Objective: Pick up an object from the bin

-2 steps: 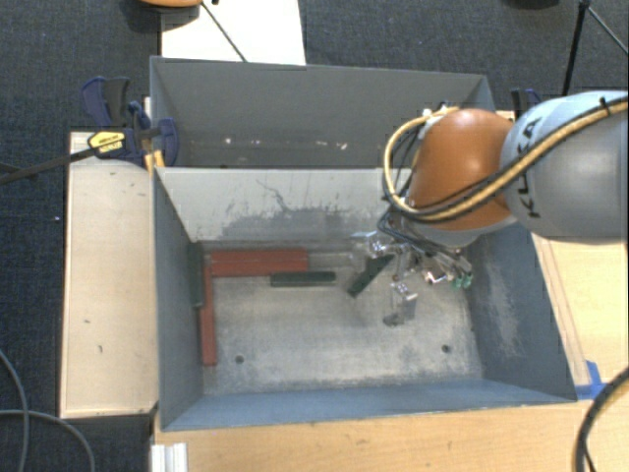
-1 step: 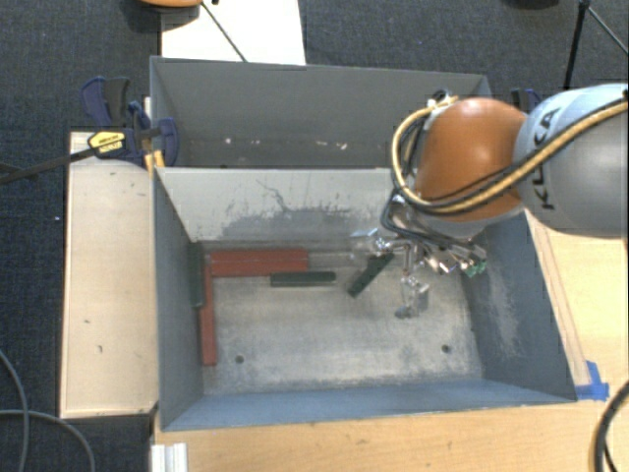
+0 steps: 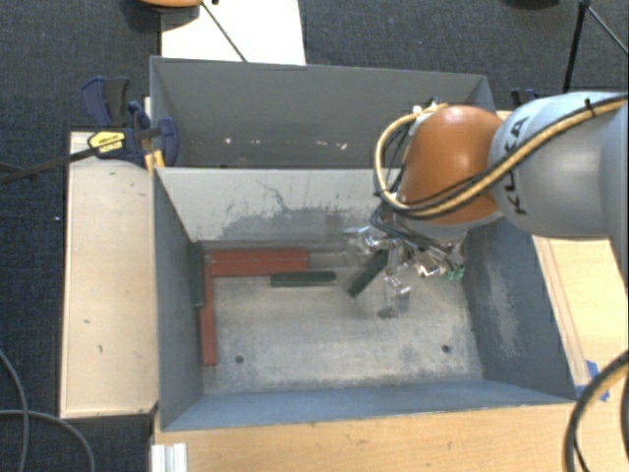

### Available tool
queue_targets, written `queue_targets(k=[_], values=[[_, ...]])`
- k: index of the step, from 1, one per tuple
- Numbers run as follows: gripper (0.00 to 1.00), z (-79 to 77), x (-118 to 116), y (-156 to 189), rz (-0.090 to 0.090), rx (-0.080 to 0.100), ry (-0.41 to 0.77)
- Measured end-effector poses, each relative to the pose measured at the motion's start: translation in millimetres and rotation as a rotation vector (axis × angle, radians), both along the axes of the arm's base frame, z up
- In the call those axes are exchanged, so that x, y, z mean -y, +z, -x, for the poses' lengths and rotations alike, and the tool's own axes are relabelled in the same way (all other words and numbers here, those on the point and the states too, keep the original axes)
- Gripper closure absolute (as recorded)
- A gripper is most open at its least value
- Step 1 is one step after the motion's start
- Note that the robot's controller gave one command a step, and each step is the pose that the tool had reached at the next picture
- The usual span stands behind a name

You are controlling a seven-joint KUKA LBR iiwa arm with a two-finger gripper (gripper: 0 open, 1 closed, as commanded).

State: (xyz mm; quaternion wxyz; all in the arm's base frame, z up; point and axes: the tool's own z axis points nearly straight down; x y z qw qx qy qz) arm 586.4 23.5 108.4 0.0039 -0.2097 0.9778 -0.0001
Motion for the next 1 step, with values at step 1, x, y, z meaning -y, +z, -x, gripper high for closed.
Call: queue_targets(k=[1], values=[[0.00, 1.4, -2.0, -28.2, 0.001, -0.006, 0.044]])
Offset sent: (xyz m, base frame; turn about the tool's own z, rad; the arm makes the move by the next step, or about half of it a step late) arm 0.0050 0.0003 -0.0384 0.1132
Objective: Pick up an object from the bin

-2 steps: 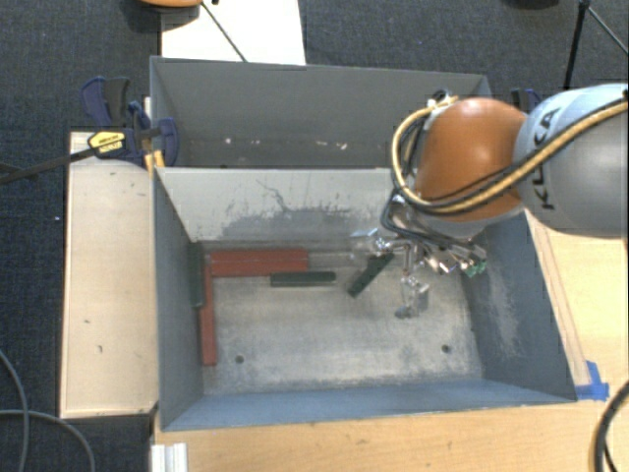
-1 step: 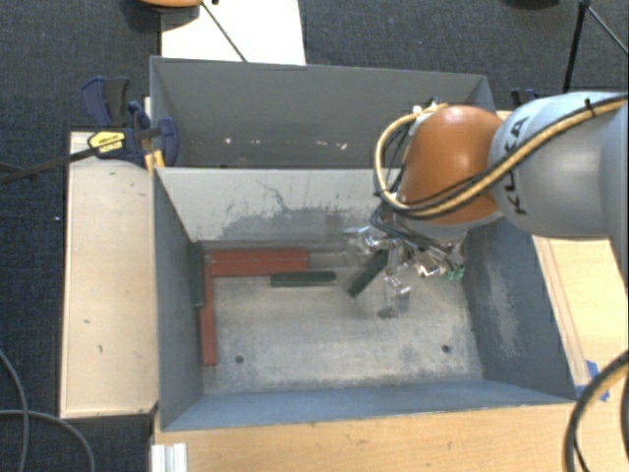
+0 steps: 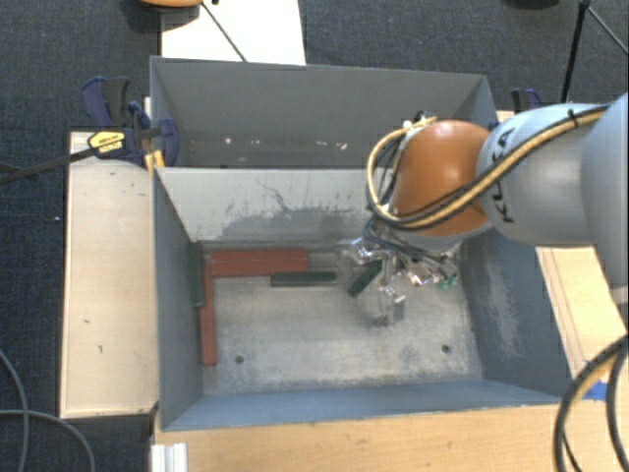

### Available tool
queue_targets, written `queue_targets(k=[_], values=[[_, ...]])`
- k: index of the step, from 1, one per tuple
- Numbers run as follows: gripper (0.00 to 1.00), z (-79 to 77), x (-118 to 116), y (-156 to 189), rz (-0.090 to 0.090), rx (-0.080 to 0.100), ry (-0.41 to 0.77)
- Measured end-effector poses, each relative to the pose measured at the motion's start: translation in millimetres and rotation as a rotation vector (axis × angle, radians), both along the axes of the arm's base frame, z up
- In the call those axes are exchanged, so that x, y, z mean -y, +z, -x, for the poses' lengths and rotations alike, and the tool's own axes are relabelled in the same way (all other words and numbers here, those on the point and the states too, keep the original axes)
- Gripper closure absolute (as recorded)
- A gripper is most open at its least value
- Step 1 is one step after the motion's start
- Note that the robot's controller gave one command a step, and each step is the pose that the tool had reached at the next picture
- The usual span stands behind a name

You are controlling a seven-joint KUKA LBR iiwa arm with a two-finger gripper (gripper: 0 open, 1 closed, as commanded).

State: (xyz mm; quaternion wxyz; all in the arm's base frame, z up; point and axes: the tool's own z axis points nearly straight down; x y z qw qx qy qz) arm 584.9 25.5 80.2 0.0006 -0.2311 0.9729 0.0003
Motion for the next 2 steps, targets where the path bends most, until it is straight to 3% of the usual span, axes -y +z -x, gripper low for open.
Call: queue_targets(k=[1, 2], values=[[1.00, -7.5, 1.6, -9.3, 0.000, 0.004, -0.155], [1.00, -7.4, 1.6, -9.3, 0.000, 0.003, -0.155]])
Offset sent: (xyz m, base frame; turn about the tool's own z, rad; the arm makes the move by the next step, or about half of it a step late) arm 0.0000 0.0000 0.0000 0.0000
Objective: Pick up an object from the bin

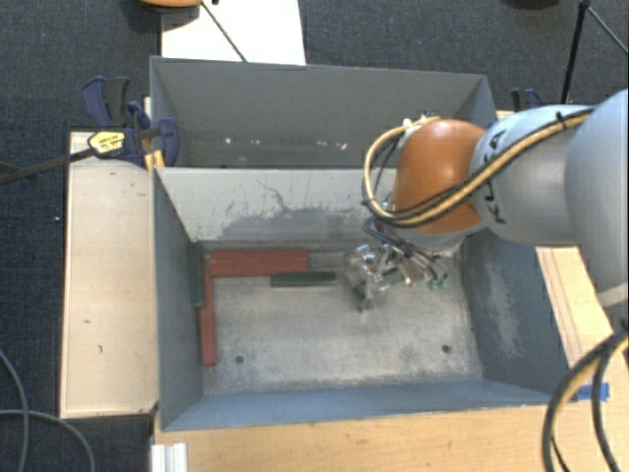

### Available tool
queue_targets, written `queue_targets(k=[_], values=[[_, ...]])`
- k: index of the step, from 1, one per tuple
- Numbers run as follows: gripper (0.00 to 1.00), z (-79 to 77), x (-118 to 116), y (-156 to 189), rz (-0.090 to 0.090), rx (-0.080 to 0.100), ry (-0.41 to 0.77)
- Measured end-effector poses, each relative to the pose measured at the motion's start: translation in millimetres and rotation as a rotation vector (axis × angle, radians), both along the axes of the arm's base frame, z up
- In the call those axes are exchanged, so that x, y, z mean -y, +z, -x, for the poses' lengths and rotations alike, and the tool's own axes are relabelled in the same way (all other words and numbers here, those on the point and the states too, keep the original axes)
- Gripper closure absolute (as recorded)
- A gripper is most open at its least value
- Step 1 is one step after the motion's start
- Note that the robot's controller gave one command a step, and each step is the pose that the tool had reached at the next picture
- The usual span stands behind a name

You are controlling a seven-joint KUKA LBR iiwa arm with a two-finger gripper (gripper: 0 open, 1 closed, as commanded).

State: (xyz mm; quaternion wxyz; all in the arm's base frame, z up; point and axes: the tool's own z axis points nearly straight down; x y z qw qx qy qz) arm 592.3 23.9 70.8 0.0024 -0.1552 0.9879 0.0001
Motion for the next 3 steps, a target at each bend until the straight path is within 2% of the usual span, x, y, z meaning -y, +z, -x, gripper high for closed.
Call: queue_targets(k=[1, 2, 3], values=[[1.00, 6.8, -6.6, 126.1, 0.000, -0.002, 0.024], [1.00, 6.9, -6.6, 125.9, 0.000, -0.002, 0.025], [1.00, 3.3, -10.2, 184.8, 0.000, -0.005, 0.020]])
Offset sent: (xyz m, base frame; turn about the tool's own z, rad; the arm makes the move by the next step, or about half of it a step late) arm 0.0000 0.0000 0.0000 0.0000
